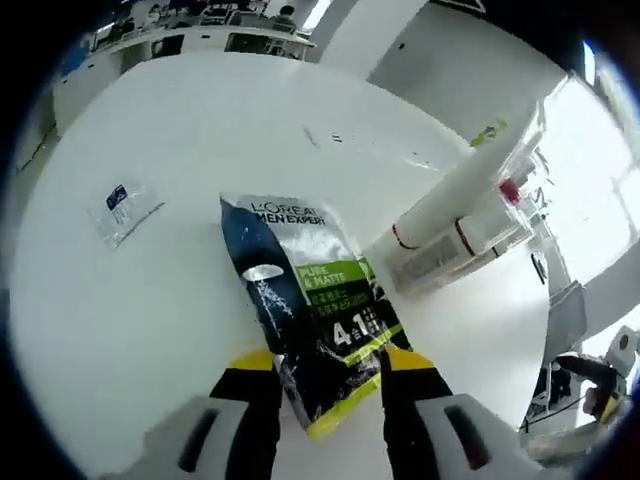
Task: Arrange the skincare products in the storage area until every visible bottle or jar stands upright without overlapping.
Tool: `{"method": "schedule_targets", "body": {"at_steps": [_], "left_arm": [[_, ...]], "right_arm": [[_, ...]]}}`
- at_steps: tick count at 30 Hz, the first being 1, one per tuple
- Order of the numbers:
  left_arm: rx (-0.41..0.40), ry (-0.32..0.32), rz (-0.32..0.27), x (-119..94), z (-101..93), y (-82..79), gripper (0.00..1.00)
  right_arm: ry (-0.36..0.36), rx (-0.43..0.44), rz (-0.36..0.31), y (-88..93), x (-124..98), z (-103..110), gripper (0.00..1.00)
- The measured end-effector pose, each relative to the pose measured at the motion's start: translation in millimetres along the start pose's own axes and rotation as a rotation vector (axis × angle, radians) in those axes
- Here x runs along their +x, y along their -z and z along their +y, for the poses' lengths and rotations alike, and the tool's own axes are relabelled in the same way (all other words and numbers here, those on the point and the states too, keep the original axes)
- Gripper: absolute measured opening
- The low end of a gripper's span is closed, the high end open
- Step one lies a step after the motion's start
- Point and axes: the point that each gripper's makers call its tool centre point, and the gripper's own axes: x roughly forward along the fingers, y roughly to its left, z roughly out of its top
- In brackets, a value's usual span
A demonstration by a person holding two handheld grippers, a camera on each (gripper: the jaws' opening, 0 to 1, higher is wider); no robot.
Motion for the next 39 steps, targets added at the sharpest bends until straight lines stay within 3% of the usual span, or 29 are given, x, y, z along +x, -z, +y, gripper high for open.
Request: {"method": "schedule_targets", "body": {"at_steps": [6,14,22,32,35,37,39], "left_arm": [[0.054,-0.038,0.017,-2,3.2,5.2,0.49],[0.108,-0.04,-0.047,5,5.4,-8.5,0.66],[0.189,-0.022,-0.069,13,-1.8,-15.3,0.68],[0.182,0.012,-0.086,13,-9.4,-16.3,0.72],[0.18,-0.006,-0.079,12,-9.1,-12.5,0.72],[0.169,-0.063,-0.11,6,-0.3,-14.3,0.75],[0.132,-0.057,-0.149,1,1.0,-15.4,0.75]], "right_arm": [[-0.006,0.002,-0.001,0.5,2,0,0.94],[0.0,0.007,0.01,3.9,1,-2,0.94],[0.018,0.02,0.002,2.9,-3,-7,0.94],[0.007,0.006,0.017,2.2,2,-3,0.93],[0.003,0.002,0.012,0.0,2,-2,0.93],[0.002,-0.003,0.009,-0.7,2,-1,0.93],[-0.004,-0.001,0.009,0.1,2,1,0.93]]}}
